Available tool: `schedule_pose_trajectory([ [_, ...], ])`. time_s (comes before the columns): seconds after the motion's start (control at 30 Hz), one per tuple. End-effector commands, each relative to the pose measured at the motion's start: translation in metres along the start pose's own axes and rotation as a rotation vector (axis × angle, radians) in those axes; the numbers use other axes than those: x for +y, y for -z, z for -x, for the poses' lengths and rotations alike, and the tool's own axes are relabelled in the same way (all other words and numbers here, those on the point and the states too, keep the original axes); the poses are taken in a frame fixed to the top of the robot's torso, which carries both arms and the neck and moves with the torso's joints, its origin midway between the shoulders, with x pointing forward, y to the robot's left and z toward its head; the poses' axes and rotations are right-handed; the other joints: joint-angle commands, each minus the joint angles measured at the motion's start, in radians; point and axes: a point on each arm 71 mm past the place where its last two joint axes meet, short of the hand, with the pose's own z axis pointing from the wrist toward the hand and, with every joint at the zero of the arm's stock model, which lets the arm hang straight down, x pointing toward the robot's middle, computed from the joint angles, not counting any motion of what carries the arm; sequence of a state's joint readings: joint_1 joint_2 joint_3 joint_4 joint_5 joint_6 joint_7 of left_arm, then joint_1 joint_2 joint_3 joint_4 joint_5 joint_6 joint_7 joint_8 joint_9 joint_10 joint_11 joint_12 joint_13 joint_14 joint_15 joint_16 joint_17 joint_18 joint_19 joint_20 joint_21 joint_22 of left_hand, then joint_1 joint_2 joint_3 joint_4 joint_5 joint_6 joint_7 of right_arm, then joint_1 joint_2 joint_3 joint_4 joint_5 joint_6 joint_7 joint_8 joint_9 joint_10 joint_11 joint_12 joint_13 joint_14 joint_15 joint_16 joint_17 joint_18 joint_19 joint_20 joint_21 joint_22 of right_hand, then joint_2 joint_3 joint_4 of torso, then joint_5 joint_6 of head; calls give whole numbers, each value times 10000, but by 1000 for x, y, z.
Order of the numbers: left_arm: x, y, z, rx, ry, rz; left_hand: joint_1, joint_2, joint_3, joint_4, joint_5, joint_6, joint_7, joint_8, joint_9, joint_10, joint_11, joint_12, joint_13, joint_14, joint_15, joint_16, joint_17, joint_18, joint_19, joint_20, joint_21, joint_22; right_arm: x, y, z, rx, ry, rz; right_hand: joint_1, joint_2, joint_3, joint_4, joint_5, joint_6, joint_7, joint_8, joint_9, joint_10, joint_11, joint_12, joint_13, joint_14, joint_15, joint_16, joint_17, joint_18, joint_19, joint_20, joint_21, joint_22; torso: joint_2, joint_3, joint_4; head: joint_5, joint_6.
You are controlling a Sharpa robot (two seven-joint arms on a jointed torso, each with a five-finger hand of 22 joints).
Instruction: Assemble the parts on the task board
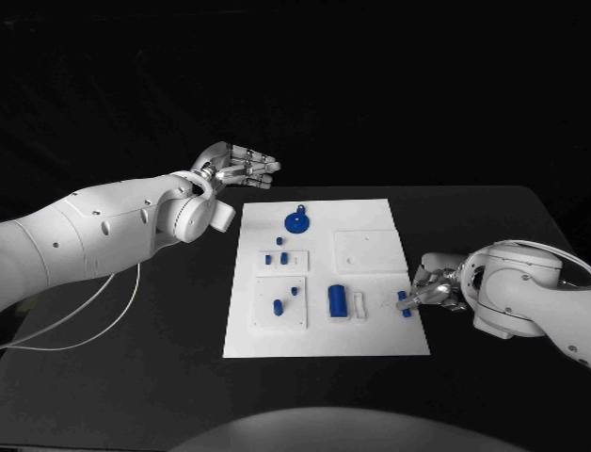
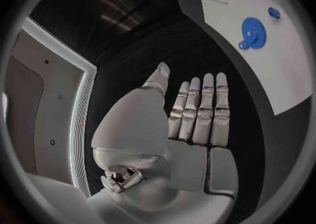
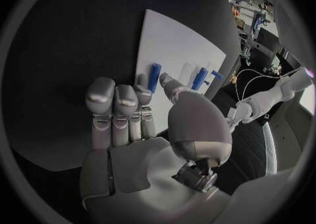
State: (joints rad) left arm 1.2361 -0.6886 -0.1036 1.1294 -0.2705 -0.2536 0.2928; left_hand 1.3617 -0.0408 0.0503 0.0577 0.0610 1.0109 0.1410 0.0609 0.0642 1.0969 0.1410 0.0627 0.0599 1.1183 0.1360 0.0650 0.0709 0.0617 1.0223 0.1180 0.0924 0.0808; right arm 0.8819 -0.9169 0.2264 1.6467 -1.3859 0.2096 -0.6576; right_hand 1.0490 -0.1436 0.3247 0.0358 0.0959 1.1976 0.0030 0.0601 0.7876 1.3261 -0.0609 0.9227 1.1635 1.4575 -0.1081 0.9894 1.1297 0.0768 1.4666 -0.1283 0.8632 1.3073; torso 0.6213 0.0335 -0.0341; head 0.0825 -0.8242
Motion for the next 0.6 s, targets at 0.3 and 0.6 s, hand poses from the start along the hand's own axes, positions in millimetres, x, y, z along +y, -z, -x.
schedule_pose_trajectory([
  [0.3, -1, -1, -2, 133, 262, -20, -25, -32, -20, -21, -34, 51, 45, 14, -13, -34, 1, -26, -3, -30, -7, -26, 9, -6, -4, 46, 5, -7, 3, -11, -11, -154, 798, -240, -98, -31, 358, -142, 82, 44, -8, 44, 55, 56, -28, -63, 1, 40, -69, -54, 31, -115, 594, -82, -63, 577, 6, 18, -2, 36, -46],
  [0.6, -1, -1, -2, 138, 266, -6, -35, -12, -29, -21, -33, 44, 52, 16, -13, -33, 1, -26, -3, -31, -7, -28, 9, -4, -5, 47, 4, -9, 2, -19, -20, -183, 1086, -423, -35, 118, 983, -670, 1609, -147, -20, 36, -12, -52, -33, 73, 183, 35, -72, -94, 19, -101, 593, -85, -89, 571, -4, 9, -14, 43, -76],
])
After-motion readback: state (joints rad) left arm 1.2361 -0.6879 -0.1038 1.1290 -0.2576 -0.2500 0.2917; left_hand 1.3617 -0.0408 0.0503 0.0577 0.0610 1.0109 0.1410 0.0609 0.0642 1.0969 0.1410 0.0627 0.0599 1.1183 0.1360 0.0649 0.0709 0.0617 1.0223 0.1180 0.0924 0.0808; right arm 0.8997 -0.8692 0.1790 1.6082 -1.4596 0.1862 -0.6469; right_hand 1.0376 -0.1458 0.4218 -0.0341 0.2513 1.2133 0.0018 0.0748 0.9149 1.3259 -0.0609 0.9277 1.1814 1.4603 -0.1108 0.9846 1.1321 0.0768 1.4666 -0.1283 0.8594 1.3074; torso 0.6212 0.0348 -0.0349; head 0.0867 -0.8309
